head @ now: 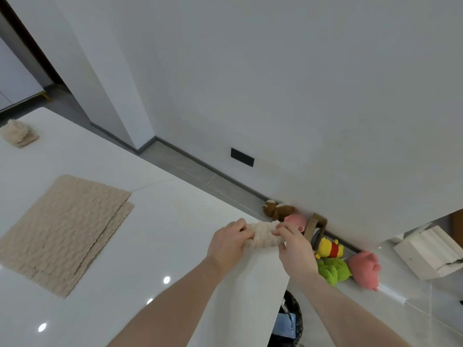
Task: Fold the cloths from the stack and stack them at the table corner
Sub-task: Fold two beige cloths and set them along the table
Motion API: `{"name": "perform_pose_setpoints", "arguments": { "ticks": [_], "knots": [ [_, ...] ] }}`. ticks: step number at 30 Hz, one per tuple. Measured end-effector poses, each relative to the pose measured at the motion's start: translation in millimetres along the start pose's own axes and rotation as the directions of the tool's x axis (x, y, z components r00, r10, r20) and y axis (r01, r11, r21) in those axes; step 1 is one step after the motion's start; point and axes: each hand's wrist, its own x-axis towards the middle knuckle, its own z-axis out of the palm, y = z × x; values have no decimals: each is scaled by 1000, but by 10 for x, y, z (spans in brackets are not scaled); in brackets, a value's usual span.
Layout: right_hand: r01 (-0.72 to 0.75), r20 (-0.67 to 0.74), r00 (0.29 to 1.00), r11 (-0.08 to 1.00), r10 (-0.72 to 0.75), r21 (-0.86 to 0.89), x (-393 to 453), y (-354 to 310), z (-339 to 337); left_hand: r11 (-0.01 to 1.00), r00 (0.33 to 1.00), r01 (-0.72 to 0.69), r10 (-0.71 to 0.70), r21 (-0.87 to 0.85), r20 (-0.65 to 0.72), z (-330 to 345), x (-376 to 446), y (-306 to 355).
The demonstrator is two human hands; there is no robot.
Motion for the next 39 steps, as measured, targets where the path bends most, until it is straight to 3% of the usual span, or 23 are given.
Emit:
{"name": "perform_pose_setpoints", "arguments": {
  "ticks": [3,6,11,14,19,24,28,33,39],
  "knots": [
    [-1,28,1000,998,3,-66,-118,197,164,999,996,-18,14,39,94,209,-100,-90],
    [6,20,1000,989,-3,-148,-391,335,297,993,995,-53,43,106,92,370,-461,-112],
    [-110,67,990,981,122,-161,-651,247,350,984,962,167,-177,64,206,336,-685,62],
    [-121,134,980,973,149,-197,-553,101,217,982,936,174,-190,80,297,116,-470,74],
    [-73,59,995,991,80,-109,-409,-138,-45,995,987,69,-77,65,139,-235,-314,214],
    [-10,137,990,992,27,-122,-397,-249,-57,996,972,-14,-7,85,233,-204,-360,362],
    [-6,176,984,992,28,-126,-438,-298,-44,996,975,-4,-16,89,223,-175,-454,442],
    [-37,115,992,994,49,-103,-495,-329,-78,998,990,47,-53,49,132,-204,-569,438],
    [-94,107,989,994,99,-49,-685,-354,-126,990,982,140,-139,8,124,-284,-825,365]
  ]
}}
